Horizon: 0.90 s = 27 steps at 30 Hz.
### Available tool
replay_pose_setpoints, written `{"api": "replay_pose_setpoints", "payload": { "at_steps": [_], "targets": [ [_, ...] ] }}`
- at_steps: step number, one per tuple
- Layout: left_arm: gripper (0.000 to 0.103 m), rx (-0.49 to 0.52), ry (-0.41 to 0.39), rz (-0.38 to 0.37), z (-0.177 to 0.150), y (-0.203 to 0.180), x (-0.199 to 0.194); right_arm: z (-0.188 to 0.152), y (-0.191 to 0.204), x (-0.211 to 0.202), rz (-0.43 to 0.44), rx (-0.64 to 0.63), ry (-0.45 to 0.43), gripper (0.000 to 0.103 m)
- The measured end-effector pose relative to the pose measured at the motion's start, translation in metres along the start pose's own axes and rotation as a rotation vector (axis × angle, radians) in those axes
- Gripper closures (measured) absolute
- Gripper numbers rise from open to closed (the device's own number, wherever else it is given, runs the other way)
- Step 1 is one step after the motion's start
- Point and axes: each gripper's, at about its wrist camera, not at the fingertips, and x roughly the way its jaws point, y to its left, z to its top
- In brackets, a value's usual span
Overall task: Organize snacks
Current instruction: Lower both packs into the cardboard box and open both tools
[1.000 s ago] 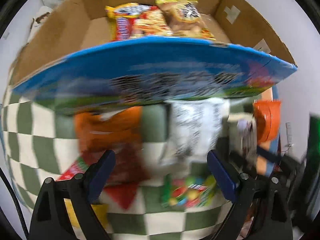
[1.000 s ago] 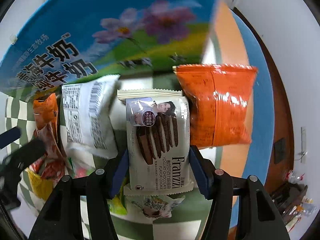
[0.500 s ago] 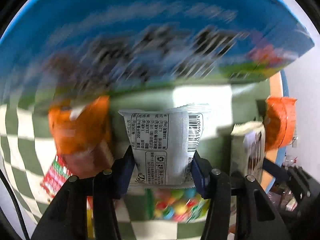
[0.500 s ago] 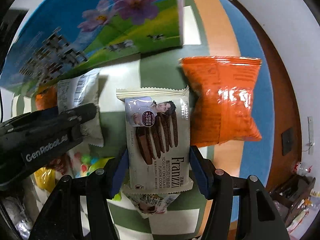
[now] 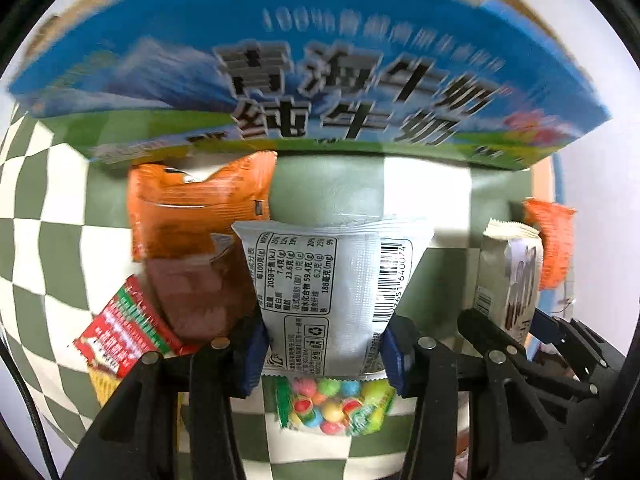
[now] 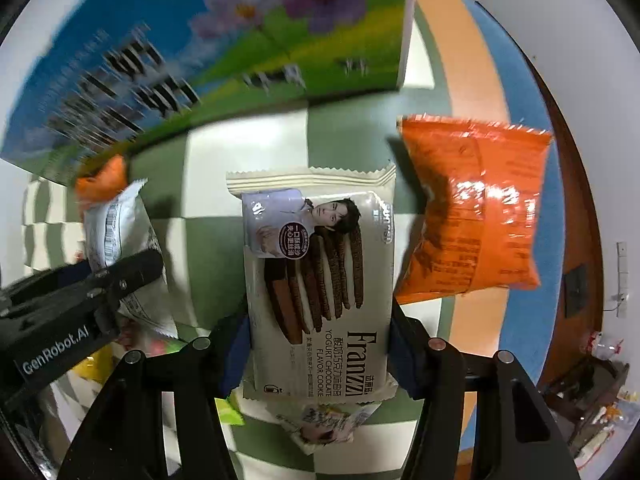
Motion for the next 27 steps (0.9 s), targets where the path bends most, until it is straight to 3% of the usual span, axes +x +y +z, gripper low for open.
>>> {"api": "replay_pose_setpoints", "payload": {
  "at_steps": [5,12,15,18,22,27],
  "targets": [
    [0.058,0.004,-0.066,-0.062,0.004,-0.003,-0.058,0.008,-0.004,-0.037,0.081,-0.003,-0.056,0.042],
    [0.058,-0.022,-0.189,-0.137,0.047,0.002,-0.143,0.039,0.002,-0.124,0.206,-0.029,-0.185,0.042],
    [0.058,-0.016,-0.220,-0.083,0.081,0.007,-0.152,0.071,0.024,-0.150,0.199,-0.056,-0.241,0.042],
    [0.058,-0.013,-0.220,-0.024,0.115,0.013,-0.146,0.124,0.031,-0.156,0.120,-0.085,-0.283,0.042],
    [0.058,-0.029,-0.183,0.069,0.160,0.032,-0.118,0.191,0.036,-0.138,0.047,-0.102,-0.245,0.042],
    [0.058,-0.066,-0.091,0.114,0.211,0.053,-0.085,0.262,0.061,-0.113,-0.021,-0.119,-0.182,0.041]
  ]
}}
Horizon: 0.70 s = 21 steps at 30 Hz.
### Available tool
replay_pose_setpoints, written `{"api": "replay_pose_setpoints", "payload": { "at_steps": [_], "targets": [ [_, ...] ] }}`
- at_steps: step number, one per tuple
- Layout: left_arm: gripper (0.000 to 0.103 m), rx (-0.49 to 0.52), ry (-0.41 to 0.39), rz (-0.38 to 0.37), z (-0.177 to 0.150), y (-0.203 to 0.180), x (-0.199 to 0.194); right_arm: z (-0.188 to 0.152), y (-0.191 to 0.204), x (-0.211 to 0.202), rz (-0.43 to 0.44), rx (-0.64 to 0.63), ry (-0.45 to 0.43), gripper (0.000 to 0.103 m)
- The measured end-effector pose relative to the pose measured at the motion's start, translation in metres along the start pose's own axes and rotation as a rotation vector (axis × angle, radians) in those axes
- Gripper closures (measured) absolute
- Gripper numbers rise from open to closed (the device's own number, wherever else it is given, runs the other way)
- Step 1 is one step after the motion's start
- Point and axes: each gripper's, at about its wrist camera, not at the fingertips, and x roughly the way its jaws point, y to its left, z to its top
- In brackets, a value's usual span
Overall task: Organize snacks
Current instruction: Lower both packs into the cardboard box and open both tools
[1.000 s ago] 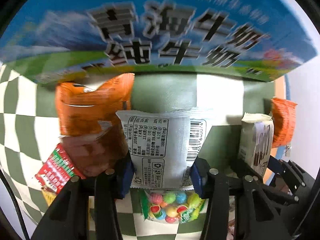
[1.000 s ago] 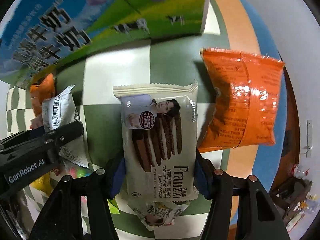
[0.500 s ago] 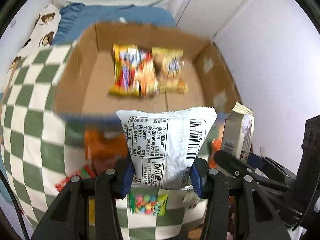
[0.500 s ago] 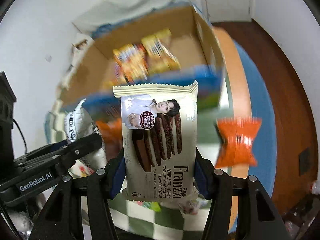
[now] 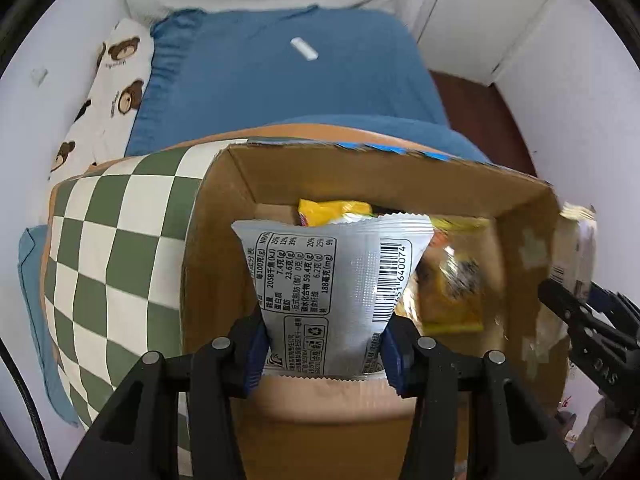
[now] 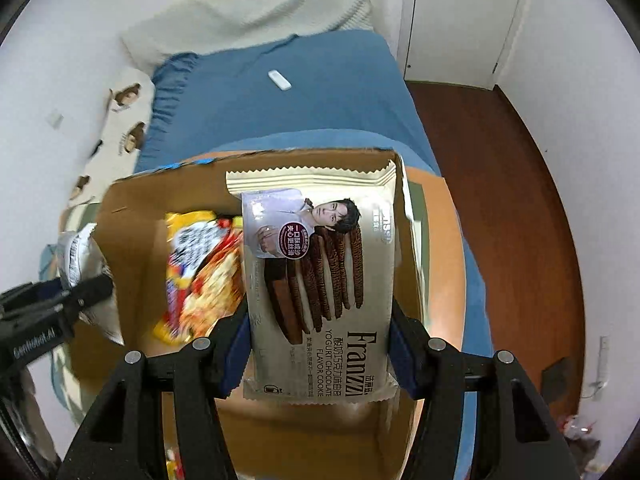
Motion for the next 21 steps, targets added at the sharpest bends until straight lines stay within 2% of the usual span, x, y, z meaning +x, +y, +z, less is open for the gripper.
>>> {"api": "replay_pose_setpoints", "payload": {
  "at_steps": [5,8,9,11,12,13,17,21],
  "targets": [
    [0.058,0.011,0.065,0.040,0.020,0.004,0.033,0.034,0.008,0.041,-0.033,-0.019,0.064,0.041],
    [0.057,0.014,0.095,0.068,0.024,0.005,0.047,0.018,0.016,0.050,-0.051,-0.024,0.090,0.040],
    [0.053,0.012,0.098,0.067,0.025,0.006,0.049,0.018,0.014,0.054,-0.047,-0.013,0.099,0.038],
    [0.040,0.011,0.095,0.068,0.029,0.007,0.053,0.020,0.014,0.065,-0.057,-0.002,0.115,0.021],
    [0.023,0.013,0.092,0.077,0.031,0.007,0.054,0.015,0.013,0.066,-0.062,0.002,0.116,0.017],
    [0.013,0.010,0.087,0.087,0.033,0.008,0.055,0.014,0.013,0.067,-0.065,0.005,0.119,0.013],
    [0.012,-0.010,0.062,0.070,0.034,0.009,0.049,0.014,0.015,0.069,-0.066,-0.002,0.125,0.008],
    [0.012,-0.013,0.045,0.044,0.025,0.007,0.041,0.010,0.016,0.066,-0.055,0.002,0.117,0.008]
  ]
}}
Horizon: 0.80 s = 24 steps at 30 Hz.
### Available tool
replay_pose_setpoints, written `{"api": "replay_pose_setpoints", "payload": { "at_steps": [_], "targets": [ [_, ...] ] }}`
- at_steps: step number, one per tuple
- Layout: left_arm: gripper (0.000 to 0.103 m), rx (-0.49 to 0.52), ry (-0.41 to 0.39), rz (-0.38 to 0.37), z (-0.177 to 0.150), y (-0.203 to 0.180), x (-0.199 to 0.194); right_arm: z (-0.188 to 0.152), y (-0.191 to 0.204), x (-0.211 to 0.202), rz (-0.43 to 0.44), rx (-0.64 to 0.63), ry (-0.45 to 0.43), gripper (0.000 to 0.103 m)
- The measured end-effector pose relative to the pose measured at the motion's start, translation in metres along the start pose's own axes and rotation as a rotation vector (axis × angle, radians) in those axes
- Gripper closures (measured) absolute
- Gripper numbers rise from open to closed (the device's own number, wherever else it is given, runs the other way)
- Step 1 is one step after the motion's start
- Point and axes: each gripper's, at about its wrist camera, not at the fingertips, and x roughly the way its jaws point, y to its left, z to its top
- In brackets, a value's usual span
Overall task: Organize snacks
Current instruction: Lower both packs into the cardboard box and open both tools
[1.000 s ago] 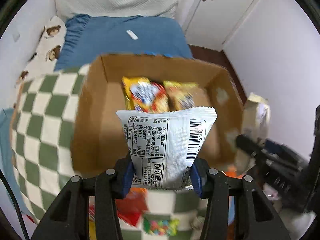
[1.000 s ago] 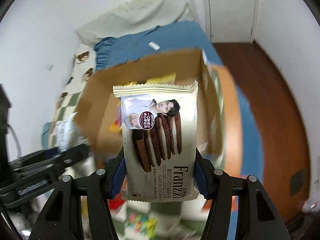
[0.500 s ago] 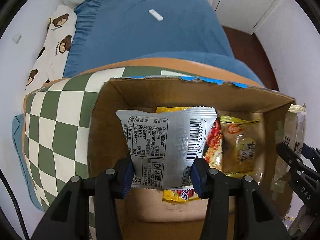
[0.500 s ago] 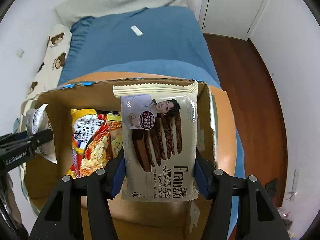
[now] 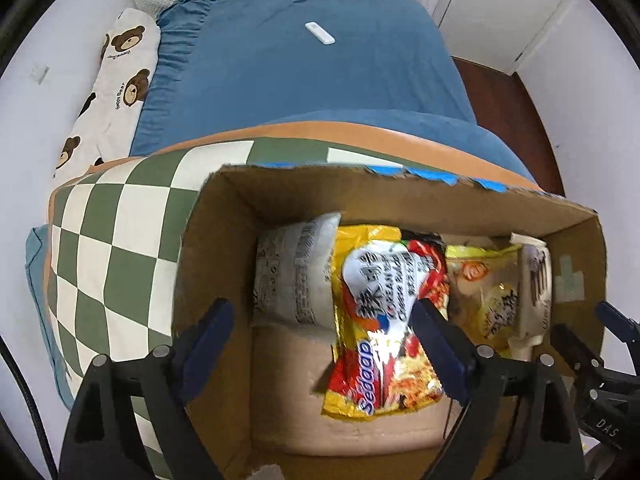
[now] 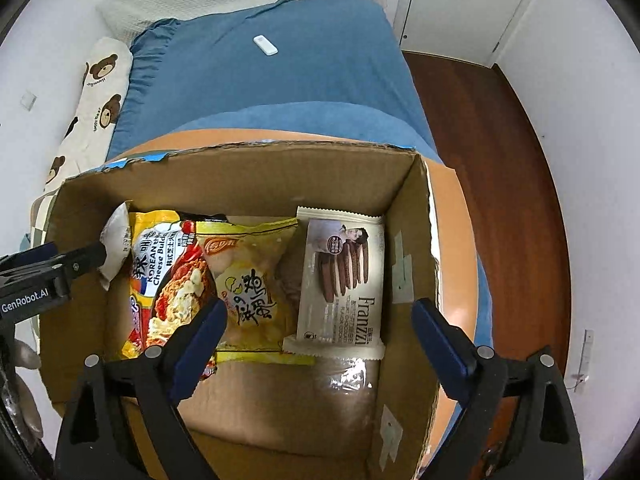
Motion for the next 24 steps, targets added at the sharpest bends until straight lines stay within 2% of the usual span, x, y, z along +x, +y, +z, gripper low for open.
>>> {"api": "replay_pose_setpoints", "payload": {
  "at_steps": [7,13,24],
  "targets": [
    [0.012,-0.002,-0.075,-0.037,-0.036,-0.006,-0.031,-0.033,-0.003,-0.036,0.043,0.012,-0.042,0.008],
    [0.012,0.023,-0.159,-0.035,-0.073,-0.015,-0.067,-0.067,0.002,-0.061,0.073,0.006,-0.081,0.008],
    [0.012,0.042,-0.279,-0.058,-0.132,-0.022,-0.118,-0.127,0.008,-0.115,0.085,-0.014,-0.185,0.008]
  ]
}}
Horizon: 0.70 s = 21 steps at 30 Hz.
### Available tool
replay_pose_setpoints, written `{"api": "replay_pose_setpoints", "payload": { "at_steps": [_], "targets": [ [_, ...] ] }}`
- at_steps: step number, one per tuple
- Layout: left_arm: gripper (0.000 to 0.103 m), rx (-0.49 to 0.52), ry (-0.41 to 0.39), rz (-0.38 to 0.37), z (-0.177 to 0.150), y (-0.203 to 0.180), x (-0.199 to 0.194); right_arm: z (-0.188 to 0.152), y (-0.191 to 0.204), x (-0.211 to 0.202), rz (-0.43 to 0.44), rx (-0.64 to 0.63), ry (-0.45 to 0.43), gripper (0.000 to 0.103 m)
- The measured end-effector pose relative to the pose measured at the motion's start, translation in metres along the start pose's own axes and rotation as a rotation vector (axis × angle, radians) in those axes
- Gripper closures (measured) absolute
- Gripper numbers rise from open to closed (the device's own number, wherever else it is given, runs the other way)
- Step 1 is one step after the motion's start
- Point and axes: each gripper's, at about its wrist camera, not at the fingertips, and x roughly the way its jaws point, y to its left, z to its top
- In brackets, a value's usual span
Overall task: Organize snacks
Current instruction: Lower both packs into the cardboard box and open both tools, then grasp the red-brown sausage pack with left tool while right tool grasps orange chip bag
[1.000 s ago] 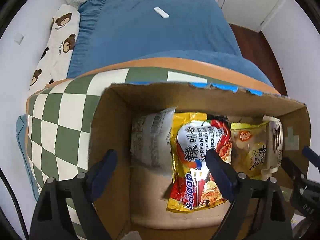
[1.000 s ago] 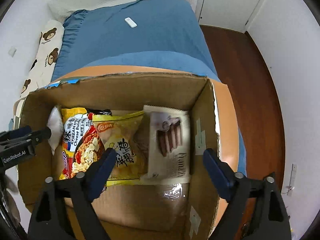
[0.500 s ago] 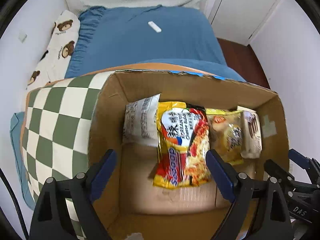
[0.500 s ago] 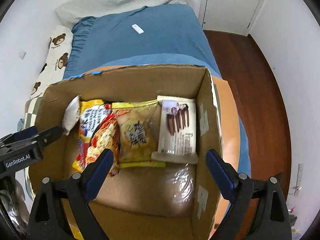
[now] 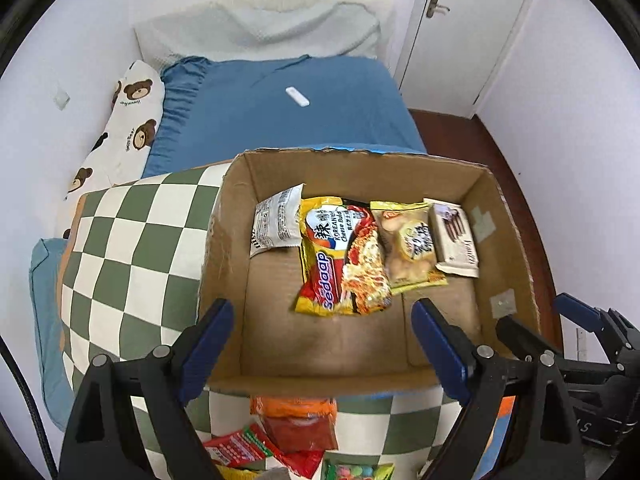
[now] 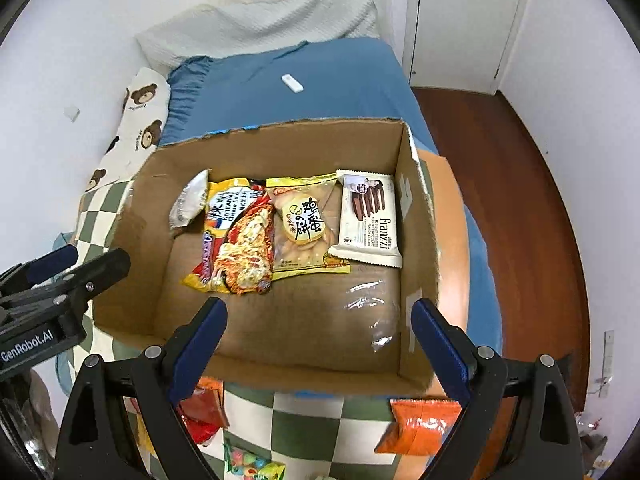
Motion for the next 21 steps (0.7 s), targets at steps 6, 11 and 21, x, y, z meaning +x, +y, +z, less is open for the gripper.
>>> {"api": "replay_pose_setpoints", "payload": {
  "at_steps": [6,11,21],
  "targets": [
    [0.012,0.006,-0.066,0.006,-0.020,-0.002,-0.029,-0.024,0.002,-0.036,0.006,-0.002,-0.076,0.008],
    [0.012,0.002,-0.104,-0.003,-0.038,-0.001,-0.048,-0.043,0.003,-0.059,0.028,0.002,-0.116,0.008],
    [0.012,-0.006,0.002,0.037,-0.104,0.014,-0.018,-0.112,-0.063,-0.051,0.073,0.226,-0.073,0.008]
  ]
}}
